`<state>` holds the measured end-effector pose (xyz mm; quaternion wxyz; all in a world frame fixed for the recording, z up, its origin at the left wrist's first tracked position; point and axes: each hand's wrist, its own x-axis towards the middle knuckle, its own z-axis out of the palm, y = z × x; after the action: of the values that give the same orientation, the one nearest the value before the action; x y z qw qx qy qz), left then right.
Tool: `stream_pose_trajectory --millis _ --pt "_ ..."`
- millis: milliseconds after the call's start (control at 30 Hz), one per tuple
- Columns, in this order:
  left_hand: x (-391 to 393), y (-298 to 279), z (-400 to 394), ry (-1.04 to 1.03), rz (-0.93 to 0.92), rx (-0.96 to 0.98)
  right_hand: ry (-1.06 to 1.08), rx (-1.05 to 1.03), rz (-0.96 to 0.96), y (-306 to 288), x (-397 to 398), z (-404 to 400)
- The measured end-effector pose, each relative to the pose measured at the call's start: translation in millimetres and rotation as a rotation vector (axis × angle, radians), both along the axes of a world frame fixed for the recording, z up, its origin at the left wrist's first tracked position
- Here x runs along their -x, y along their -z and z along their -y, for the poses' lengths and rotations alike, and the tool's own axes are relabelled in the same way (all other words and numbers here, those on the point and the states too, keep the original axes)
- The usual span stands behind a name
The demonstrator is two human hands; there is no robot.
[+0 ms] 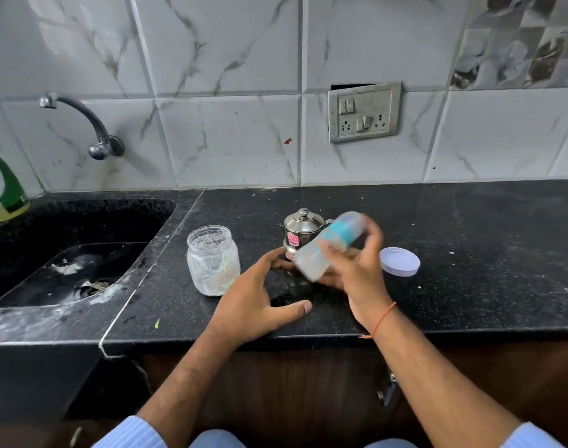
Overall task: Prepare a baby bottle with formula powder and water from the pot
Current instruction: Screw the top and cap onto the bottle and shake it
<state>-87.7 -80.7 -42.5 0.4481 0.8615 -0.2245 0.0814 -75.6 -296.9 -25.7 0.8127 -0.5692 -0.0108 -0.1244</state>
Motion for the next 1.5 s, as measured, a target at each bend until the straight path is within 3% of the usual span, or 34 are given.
stream_pose_trajectory --millis 67,200,267,333,433,567,667,800,900,933,1033,1133,1167,1267,1300,1400,1500 --pt "0 1 0 -0.007 0.001 0.007 0.076 -0.194 -0.019 -2 -3 7" --pt "1 0 1 -0.007 0.010 -0.001 -0.110 0.073 -0.022 -4 6 4" --pt "0 0 1 -0.006 0.012 -0.004 0.050 -0.104 -0.008 -4 4 8" --pt "-1 2 2 0.005 0.014 -0.006 0.038 -0.199 -0.026 -5 1 15" --pt "0 0 1 0.021 0.030 -0.022 -0.134 0.052 -0.028 -5 7 10" --pt "-1 1 2 0.023 0.040 -0.021 0.077 -0.206 -0.017 -4 2 12" --pt "-1 1 1 0.025 0.039 -0.004 -0.088 0.024 -0.009 -5 7 5" --pt "0 1 1 0.028 0.033 -0.007 0.109 -0.284 -0.003 -6 0 10" --pt "2 -1 1 0.025 0.027 0.000 -0.076 -0.010 -0.002 -7 6 3" --pt "2 -1 1 0.025 0.022 0.000 -0.038 -0.006 0.003 -5 6 1" --pt "0 0 1 0.024 0.019 0.001 0.116 -0.284 0.003 -5 -1 8" --pt "1 1 0 0.016 0.028 0.006 -0.120 0.011 -0.009 -6 4 4" --pt "1 1 -1 0.019 0.032 0.004 -0.102 0.040 0.005 -5 5 1" --pt "-1 2 1 0.029 0.033 -0.001 0.095 -0.257 0.007 -4 -2 11" --pt "-2 3 2 0.026 0.033 -0.001 0.064 -0.254 -0.009 -6 -2 12" --pt "-1 1 2 0.017 0.043 -0.025 -0.077 0.020 0.021 -3 4 4" --pt "-1 2 2 0.009 0.038 -0.031 0.114 -0.255 0.035 -3 -1 10"
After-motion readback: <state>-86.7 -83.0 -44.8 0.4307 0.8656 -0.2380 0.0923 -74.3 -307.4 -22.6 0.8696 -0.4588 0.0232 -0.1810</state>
